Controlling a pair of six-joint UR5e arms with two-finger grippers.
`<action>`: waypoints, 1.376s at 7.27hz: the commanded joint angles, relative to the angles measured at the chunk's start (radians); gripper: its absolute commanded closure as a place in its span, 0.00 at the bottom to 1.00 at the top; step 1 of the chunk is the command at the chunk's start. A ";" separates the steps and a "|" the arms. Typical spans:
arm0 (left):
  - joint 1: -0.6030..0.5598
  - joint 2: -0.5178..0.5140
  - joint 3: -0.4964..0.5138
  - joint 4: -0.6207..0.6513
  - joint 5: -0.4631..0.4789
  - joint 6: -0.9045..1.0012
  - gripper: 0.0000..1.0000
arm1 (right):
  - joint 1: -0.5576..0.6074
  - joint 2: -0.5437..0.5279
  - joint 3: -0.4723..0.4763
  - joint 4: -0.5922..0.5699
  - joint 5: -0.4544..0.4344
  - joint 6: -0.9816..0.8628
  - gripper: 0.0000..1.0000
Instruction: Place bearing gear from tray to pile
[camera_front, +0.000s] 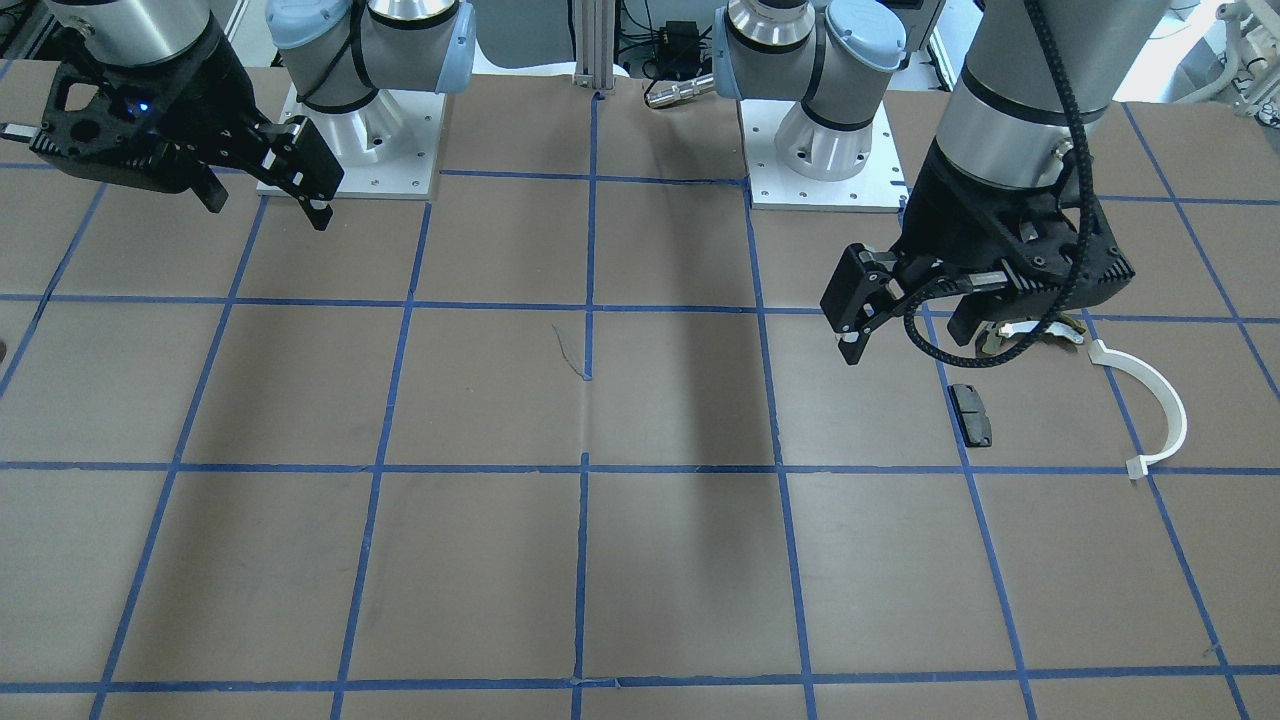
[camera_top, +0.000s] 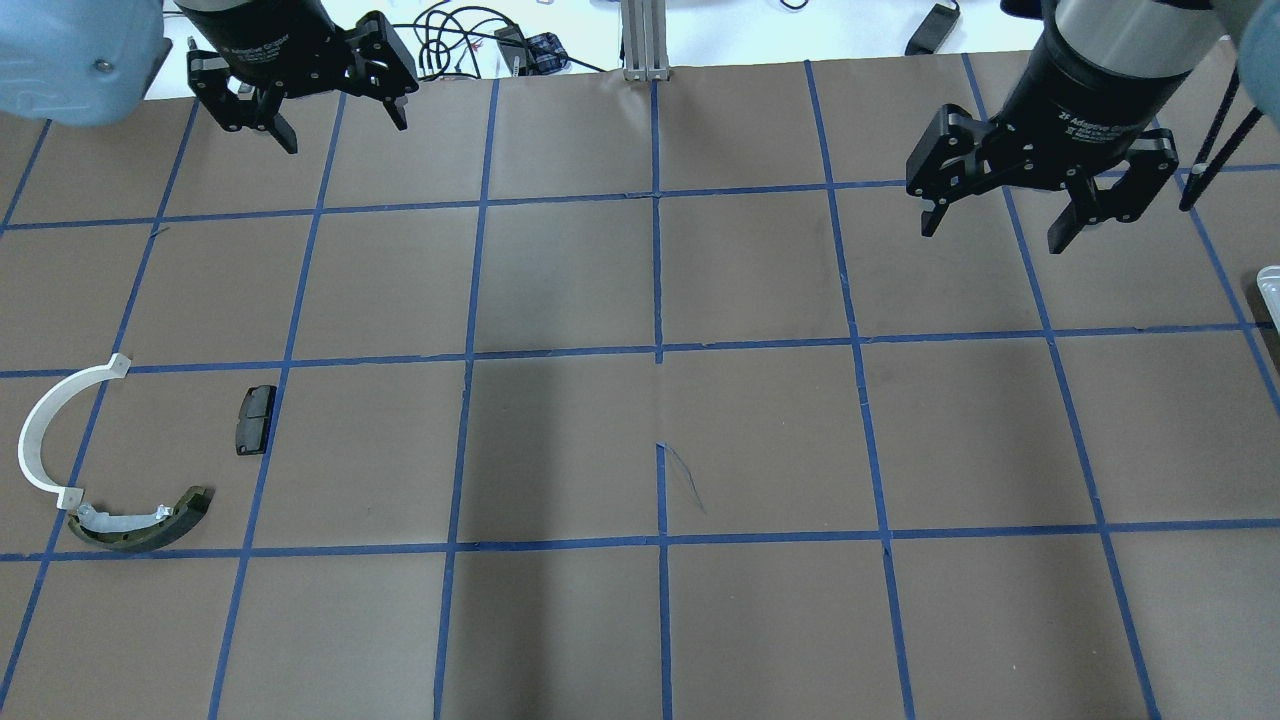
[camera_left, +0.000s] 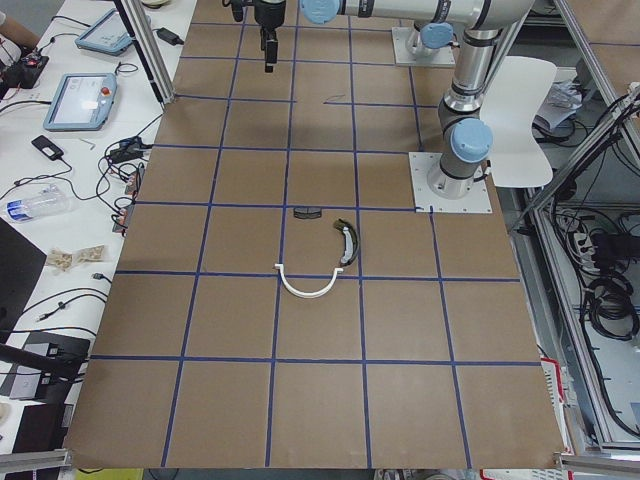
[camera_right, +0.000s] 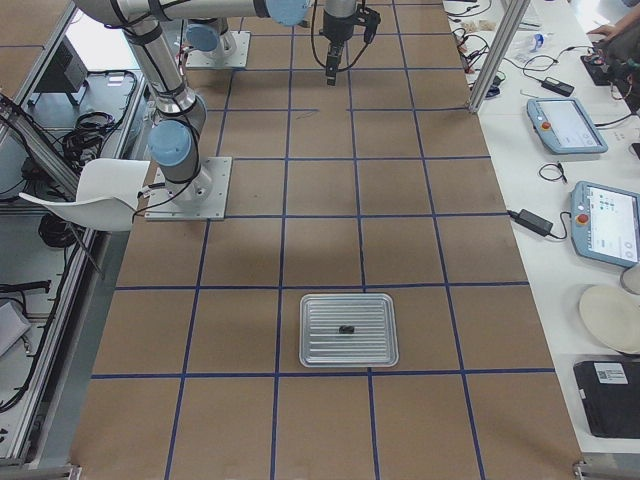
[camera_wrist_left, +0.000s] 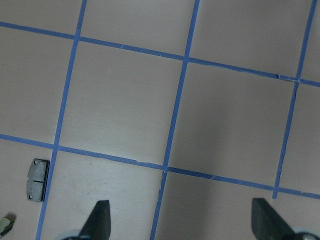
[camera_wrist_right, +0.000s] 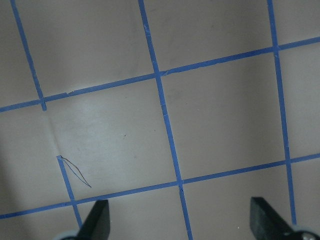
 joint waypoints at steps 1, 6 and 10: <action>0.002 0.002 -0.002 0.000 0.000 0.004 0.00 | 0.000 -0.001 0.002 0.005 0.000 -0.001 0.00; 0.002 0.000 0.006 -0.009 -0.006 0.056 0.00 | -0.004 0.001 0.015 -0.001 -0.012 -0.014 0.00; 0.002 0.009 0.003 -0.058 -0.018 0.089 0.00 | -0.211 0.076 0.014 -0.047 -0.019 -0.162 0.00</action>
